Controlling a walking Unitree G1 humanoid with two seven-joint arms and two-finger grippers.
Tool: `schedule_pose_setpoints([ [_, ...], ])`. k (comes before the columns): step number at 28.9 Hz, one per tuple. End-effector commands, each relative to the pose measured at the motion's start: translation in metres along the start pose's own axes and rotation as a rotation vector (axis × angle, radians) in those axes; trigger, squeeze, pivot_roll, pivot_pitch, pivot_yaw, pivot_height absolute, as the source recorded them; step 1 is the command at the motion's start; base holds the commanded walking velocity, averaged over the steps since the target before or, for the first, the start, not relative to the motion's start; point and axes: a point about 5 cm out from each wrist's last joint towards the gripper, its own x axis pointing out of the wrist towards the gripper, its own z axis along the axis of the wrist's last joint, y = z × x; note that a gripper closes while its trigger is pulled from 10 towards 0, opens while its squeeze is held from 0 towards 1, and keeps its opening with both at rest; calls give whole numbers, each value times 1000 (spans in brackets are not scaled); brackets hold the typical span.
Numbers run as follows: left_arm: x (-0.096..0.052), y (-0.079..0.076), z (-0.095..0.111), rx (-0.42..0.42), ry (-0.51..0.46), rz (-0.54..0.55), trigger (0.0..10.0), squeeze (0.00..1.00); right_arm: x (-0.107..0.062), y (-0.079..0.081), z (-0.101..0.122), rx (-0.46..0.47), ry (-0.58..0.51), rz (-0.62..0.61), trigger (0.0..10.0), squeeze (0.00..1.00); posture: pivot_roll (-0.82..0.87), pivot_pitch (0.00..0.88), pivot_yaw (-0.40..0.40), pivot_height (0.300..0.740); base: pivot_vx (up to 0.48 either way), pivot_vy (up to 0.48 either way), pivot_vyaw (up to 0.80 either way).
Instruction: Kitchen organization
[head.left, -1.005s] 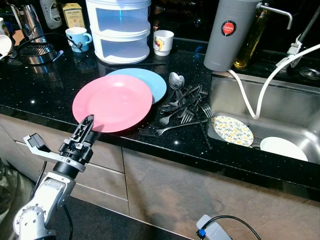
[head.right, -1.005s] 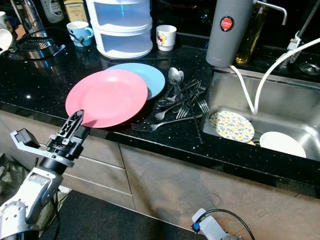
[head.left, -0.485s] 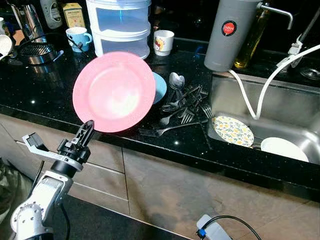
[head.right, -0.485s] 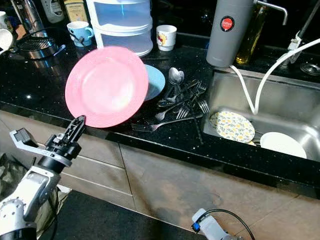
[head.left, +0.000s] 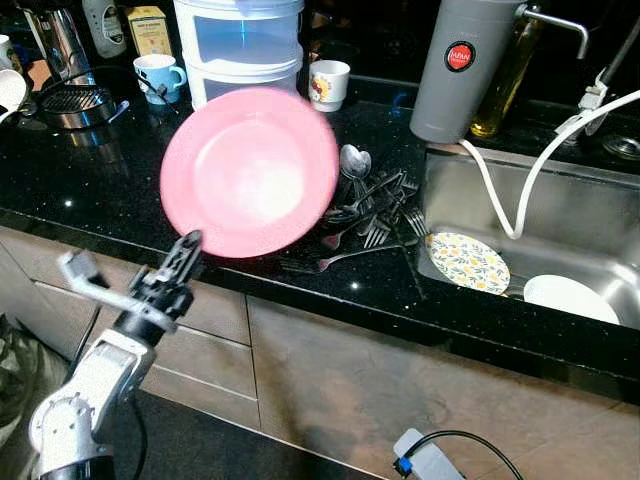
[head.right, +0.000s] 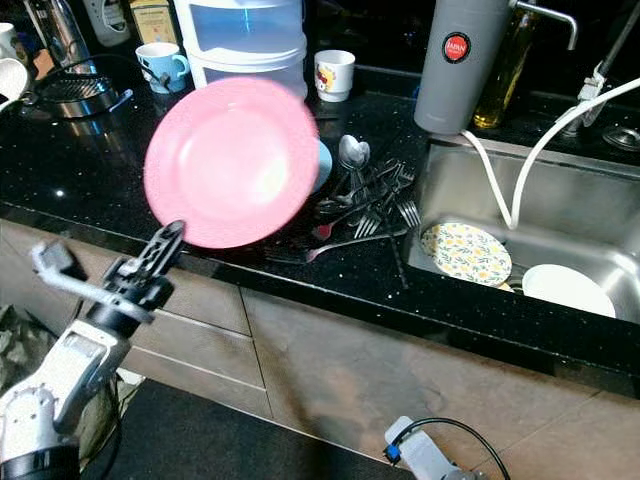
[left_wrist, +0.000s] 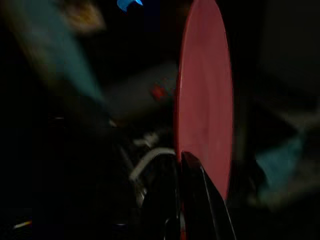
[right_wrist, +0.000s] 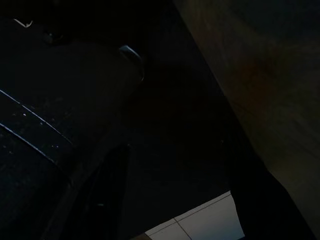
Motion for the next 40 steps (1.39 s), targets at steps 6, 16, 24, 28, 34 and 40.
schedule_pose_setpoints([
  [6,25,-27,9,108,81,-107,10000,0,0,1,-2,21,13,2,10000,0,26,0,20,740,0,0,-797],
  [16,52,-33,22,300,129,-55,10000,0,1,3,-1,20,9,-4,10000,0,18,0,30,740,0,0,-800],
  [24,66,-30,21,509,261,21,10000,0,1,3,-2,18,13,-3,10000,0,13,0,35,740,0,0,-791],
  [28,76,-28,18,704,334,64,10000,0,1,3,-1,18,5,-9,10000,0,11,0,35,740,0,0,-591],
  [34,90,-26,21,1041,407,118,10000,0,1,3,-1,19,0,-9,10000,0,12,0,39,740,0,0,0],
  [40,110,-29,14,1322,458,60,10000,0,1,4,-1,19,-1,-9,10000,0,4,0,44,740,0,0,0],
])
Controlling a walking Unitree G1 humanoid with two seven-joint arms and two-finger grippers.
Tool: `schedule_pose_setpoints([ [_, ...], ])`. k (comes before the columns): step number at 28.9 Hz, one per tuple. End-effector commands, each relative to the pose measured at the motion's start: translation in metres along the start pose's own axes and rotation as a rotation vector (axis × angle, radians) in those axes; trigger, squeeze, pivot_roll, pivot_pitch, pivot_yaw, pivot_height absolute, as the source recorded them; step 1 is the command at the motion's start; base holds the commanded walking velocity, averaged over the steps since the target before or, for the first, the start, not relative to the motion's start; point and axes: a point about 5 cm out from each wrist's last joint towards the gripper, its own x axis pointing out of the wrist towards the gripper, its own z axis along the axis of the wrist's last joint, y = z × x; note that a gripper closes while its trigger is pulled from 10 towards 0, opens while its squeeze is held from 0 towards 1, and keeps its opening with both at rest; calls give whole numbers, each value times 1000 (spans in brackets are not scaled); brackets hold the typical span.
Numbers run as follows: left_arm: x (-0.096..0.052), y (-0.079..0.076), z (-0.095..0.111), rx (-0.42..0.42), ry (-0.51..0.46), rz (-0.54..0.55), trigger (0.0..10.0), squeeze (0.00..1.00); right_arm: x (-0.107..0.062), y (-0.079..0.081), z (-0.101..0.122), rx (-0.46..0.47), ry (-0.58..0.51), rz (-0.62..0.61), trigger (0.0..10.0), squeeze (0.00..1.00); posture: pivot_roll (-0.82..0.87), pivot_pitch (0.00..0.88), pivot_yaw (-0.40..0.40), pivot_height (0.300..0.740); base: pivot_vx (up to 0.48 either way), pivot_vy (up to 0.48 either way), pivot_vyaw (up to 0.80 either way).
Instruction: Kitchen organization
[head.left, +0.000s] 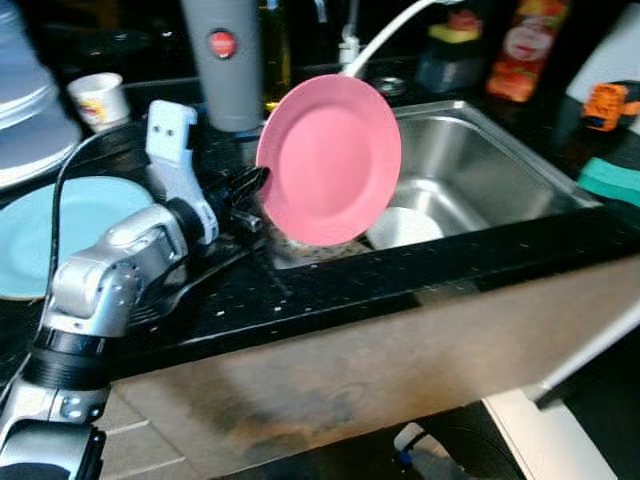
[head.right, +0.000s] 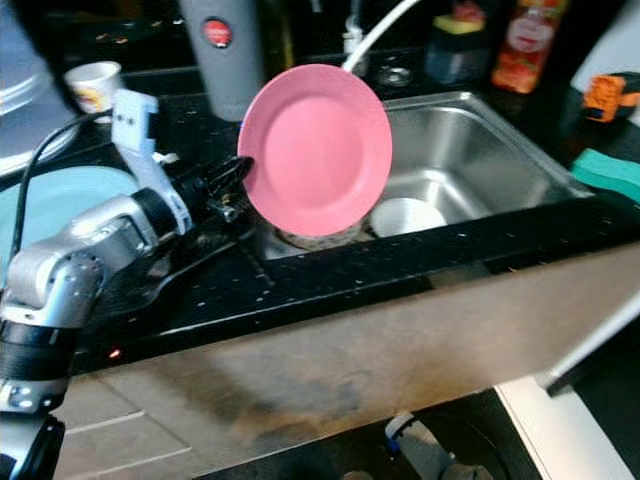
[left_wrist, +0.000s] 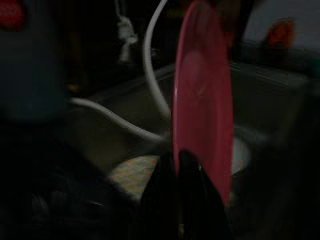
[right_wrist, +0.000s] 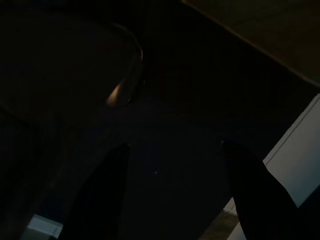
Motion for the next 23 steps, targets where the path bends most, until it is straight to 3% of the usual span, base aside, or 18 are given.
schedule_pose_setpoints([
  [1,8,-4,9,130,-20,-28,10000,0,0,3,-2,13,0,4,10000,0,4,0,44,740,0,0,0],
  [5,15,-7,13,179,-45,-56,10000,0,0,3,-3,15,0,3,10000,0,2,0,46,740,0,0,0],
  [8,25,-17,21,241,-97,-132,10000,0,0,3,-4,16,0,4,10000,0,2,0,47,740,0,0,0],
  [10,31,-24,26,241,-134,-184,10000,0,0,4,-4,20,1,8,10000,0,-1,0,49,740,0,0,0],
  [15,43,-33,28,312,-136,-251,10000,0,1,5,-6,19,13,12,10000,0,-6,3,51,740,0,0,-788],
  [17,45,-33,27,330,-132,-255,10000,0,1,5,-6,19,13,12,10000,0,-6,5,51,740,0,0,-788],
  [18,50,-29,24,393,-101,-232,10000,0,1,6,-6,22,5,11,10000,0,-8,9,52,740,0,0,-788],
  [23,58,-15,21,494,-62,-152,10000,0,1,6,-7,16,1,9,10000,0,-8,14,54,740,0,0,0],
])
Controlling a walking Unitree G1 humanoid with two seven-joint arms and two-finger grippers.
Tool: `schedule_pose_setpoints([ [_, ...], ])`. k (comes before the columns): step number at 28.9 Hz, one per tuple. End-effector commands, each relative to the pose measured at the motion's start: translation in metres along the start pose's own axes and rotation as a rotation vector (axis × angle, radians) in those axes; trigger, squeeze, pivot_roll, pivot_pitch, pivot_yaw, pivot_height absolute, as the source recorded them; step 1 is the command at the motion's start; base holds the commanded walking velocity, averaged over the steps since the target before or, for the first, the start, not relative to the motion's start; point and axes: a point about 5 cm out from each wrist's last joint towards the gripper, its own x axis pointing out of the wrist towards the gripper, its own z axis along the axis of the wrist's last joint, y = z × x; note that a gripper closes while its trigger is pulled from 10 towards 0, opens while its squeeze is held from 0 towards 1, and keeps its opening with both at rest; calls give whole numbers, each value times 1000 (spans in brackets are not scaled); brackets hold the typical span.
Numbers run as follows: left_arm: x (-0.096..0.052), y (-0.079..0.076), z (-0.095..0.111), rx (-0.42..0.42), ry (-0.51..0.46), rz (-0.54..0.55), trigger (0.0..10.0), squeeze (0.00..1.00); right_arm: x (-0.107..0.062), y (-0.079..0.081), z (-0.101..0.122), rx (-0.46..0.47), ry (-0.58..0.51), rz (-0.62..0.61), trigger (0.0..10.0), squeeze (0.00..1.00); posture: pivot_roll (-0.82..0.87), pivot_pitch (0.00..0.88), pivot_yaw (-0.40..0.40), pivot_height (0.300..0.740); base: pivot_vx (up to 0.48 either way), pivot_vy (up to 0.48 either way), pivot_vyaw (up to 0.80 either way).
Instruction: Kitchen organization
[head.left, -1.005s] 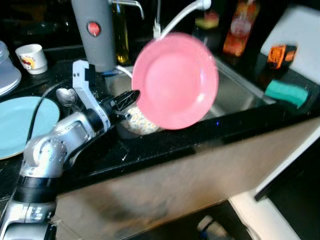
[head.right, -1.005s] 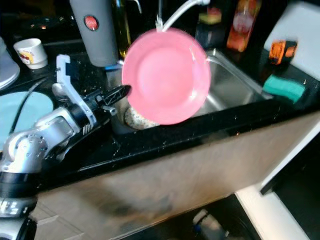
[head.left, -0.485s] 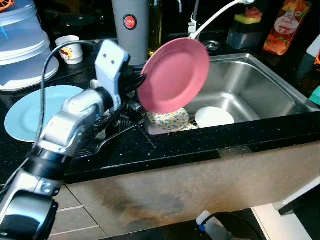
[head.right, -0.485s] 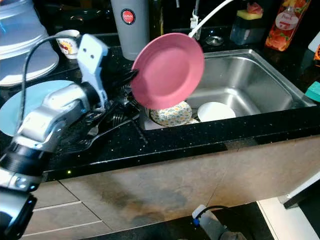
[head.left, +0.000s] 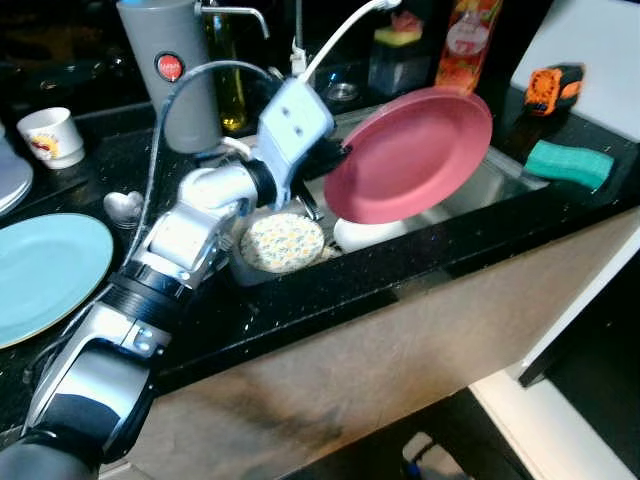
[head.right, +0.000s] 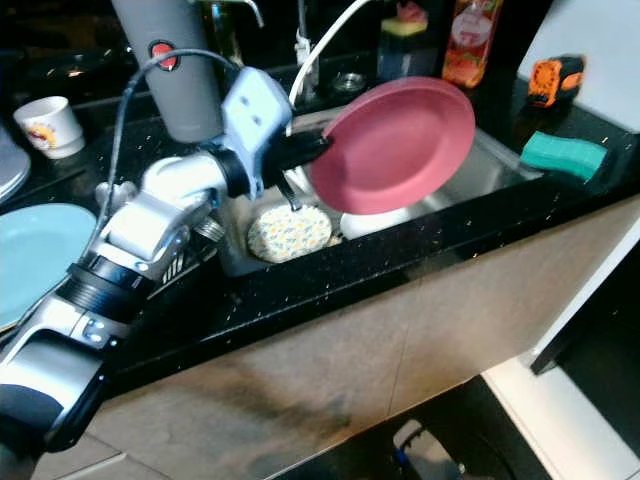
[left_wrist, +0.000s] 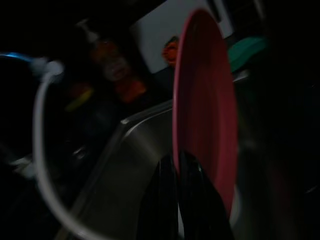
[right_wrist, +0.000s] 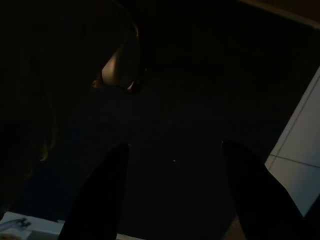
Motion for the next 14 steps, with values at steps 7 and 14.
schedule_pose_setpoints([
  [7,4,11,-22,109,121,81,10000,0,2,4,7,7,-34,8,10000,0,-16,22,59,740,0,0,0],
  [14,12,-4,-42,153,182,-27,10000,0,2,5,6,8,-35,6,10000,0,-22,26,65,740,0,0,0],
])
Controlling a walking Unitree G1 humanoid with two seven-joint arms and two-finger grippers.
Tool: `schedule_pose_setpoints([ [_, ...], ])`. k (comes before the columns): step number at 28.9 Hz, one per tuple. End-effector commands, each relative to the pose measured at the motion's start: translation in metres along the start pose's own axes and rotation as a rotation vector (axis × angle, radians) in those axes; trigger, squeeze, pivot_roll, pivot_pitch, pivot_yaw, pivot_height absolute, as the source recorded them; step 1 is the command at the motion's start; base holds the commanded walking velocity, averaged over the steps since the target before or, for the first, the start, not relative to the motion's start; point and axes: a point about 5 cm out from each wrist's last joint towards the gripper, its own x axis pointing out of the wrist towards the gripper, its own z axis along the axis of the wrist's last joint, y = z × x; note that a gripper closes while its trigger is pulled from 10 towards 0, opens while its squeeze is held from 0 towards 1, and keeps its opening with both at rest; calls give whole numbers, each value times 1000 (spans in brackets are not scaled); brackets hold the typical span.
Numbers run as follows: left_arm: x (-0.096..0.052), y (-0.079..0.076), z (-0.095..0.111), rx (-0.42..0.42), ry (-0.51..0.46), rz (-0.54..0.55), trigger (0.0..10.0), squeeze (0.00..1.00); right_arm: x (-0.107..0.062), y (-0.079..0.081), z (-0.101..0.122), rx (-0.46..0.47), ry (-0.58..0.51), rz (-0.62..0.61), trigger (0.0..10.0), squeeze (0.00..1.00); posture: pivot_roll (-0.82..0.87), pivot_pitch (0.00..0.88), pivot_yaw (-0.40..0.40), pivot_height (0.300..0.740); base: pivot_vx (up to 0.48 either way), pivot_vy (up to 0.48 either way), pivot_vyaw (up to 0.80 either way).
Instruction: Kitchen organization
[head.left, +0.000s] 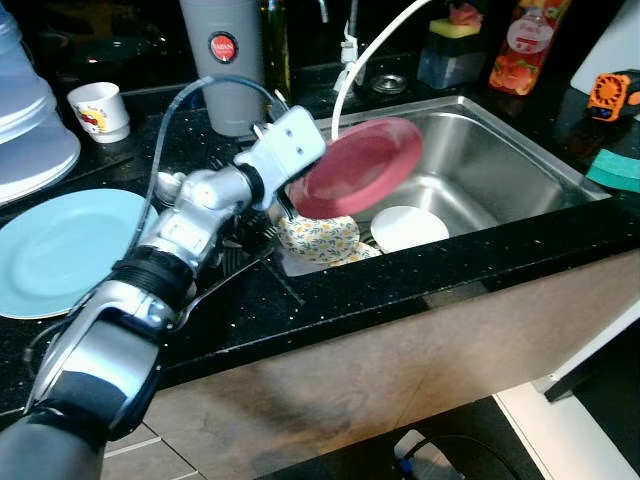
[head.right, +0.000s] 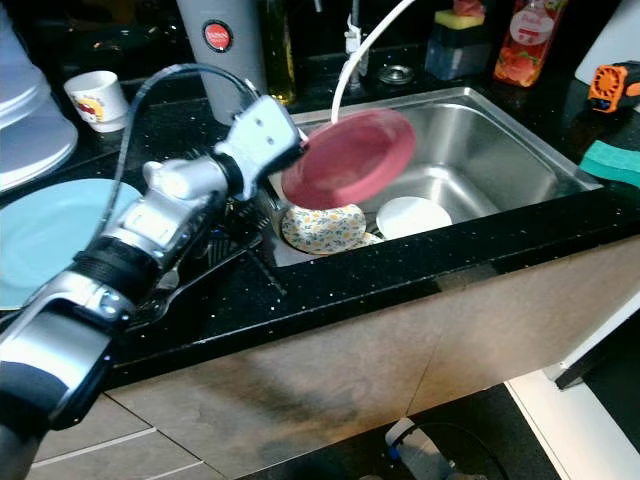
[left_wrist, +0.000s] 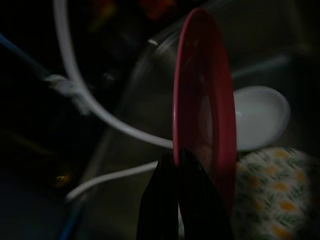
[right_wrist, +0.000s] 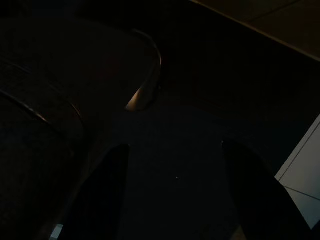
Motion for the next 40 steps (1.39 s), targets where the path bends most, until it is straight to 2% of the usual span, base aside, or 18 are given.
schedule_pose_setpoints([
  [1,5,-7,1,28,-7,-52,10000,0,0,2,-2,15,-3,1,10000,0,-22,26,65,740,0,0,0],
  [6,10,-23,-4,-30,-30,-150,10000,0,0,3,-2,14,-3,1,10000,0,-25,27,64,740,0,0,0],
  [9,13,-31,-6,-19,-32,-179,10000,0,0,3,-2,13,-3,2,10000,0,-29,25,62,740,0,0,0],
  [10,14,-32,-7,-9,-30,-179,10000,102,1,3,-3,13,-3,2,10000,0,-31,23,63,740,0,0,0],
  [11,14,-32,-8,-2,-28,-178,10000,102,1,3,-3,12,-3,1,10000,0,-31,23,63,740,0,0,0],
  [12,15,-32,-8,2,-27,-171,10000,1000,1,3,-3,12,-2,1,10000,0,-30,22,62,740,0,0,0],
  [19,15,-22,0,4,-81,-101,10000,1000,0,3,-2,11,-3,-1,10000,0,-28,14,56,740,0,0,0],
  [20,14,-16,5,-23,-121,-80,10000,0,0,3,-2,11,-4,-1,10000,0,-28,13,55,740,0,0,0],
  [21,14,-16,5,-23,-121,-80,10000,0,0,3,-2,11,-4,-1,10000,0,-28,13,55,740,0,0,0],
  [24,8,-5,18,-126,-229,-47,10000,0,0,2,-1,10,-5,-2,10000,0,-22,12,50,740,0,0,0],
  [26,-10,9,36,-304,-421,-16,10000,0,0,1,0,8,-6,-1,10000,0,-16,10,45,740,0,0,0],
  [29,-23,11,42,-389,-507,11,10000,0,0,0,0,7,-6,-2,10000,0,-8,8,41,740,0,0,0],
  [31,-23,11,42,-389,-507,11,10000,0,0,0,0,7,-6,-2,10000,0,-8,8,41,740,0,0,0],
  [32,-31,10,45,-451,-561,23,10000,0,0,0,0,6,-6,-1,10000,0,-4,7,40,740,0,0,0],
  [33,-31,10,45,-451,-561,23,10000,0,0,0,0,6,-6,-1,10000,0,-4,7,40,740,0,0,0],
  [36,-58,-3,51,-647,-690,82,10000,0,0,-1,1,8,-9,1,10000,0,2,3,34,740,0,0,0],
  [38,-62,-5,51,-684,-704,97,10000,0,0,-1,1,9,-9,1,10000,0,2,3,34,740,0,0,0],
  [40,-71,-14,44,-815,-718,150,10000,0,-1,-2,1,12,-14,0,10000,0,10,0,28,740,0,0,0],
])
